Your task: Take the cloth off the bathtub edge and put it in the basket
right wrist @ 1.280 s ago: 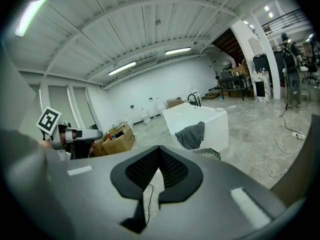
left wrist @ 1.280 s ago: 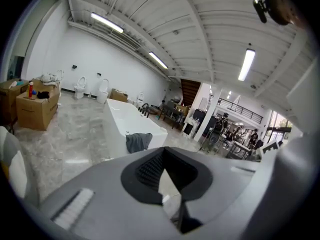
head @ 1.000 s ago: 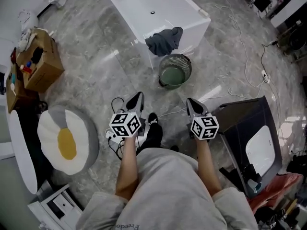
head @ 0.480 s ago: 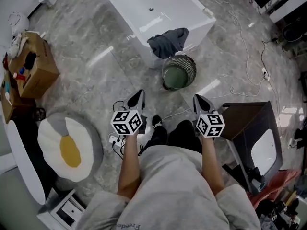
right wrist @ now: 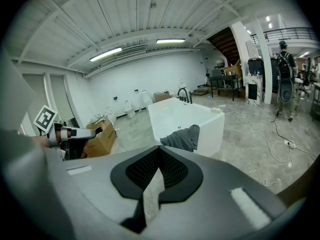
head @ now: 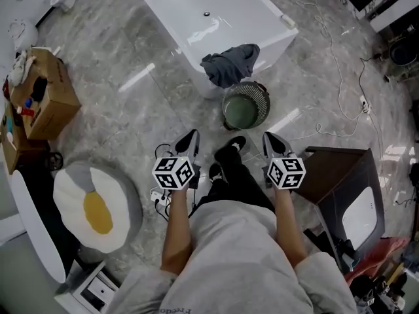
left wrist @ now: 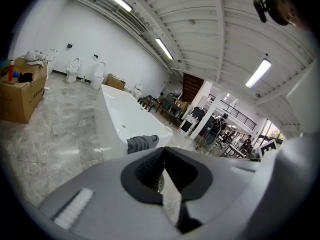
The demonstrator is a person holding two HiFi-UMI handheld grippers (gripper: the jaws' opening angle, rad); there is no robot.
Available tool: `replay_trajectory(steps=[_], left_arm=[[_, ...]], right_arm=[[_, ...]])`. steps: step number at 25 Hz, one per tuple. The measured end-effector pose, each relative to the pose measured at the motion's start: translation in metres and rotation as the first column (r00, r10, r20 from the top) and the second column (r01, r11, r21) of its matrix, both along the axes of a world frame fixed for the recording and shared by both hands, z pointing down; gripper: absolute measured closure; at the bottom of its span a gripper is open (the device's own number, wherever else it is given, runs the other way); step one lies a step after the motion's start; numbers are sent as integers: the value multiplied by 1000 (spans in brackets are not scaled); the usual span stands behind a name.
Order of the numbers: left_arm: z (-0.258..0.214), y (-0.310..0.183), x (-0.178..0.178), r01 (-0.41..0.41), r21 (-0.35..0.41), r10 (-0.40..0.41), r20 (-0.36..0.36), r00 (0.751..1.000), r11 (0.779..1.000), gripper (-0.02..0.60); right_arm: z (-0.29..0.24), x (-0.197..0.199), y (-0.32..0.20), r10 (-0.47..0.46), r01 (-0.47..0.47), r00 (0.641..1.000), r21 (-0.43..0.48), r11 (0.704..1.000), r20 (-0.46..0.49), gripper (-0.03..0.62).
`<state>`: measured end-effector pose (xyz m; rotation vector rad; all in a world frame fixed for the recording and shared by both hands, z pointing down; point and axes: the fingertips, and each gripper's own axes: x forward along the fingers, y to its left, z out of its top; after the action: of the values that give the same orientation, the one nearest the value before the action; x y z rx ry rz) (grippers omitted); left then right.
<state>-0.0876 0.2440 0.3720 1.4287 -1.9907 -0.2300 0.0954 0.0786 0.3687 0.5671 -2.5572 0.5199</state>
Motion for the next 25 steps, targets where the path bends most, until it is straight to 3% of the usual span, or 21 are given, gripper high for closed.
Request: replay_trajectory(steps=[11, 15, 20, 22, 23, 25], left_arm=[[55, -104, -53, -35, -113, 36, 9, 999, 993, 523], [93, -147, -86, -2, -184, 6, 19, 1000, 983, 523], [150, -199, -109, -39, -242, 46, 22, 999, 970, 522], [174, -213, -122, -39, -260, 53, 45, 998, 965, 522], [183, -220, -130, -33, -264, 52, 66, 996, 964, 522], [200, -232, -145, -26, -274, 58, 111, 992, 961, 522]], right_arm=[[29, -88, -117, -9, 10, 1000, -42, 999, 27, 592], [57, -119, -168, -8, 10, 999, -52, 999, 34, 592], [112, -154, -221, -42, 43, 999, -47, 998, 28, 592], [131, -167, -244, 0, 6, 996, -65, 998, 89, 592], [134, -174, -258, 52, -36, 985, -97, 995, 166, 592], [140, -190, -284, 155, -101, 938, -184, 978, 311, 592]])
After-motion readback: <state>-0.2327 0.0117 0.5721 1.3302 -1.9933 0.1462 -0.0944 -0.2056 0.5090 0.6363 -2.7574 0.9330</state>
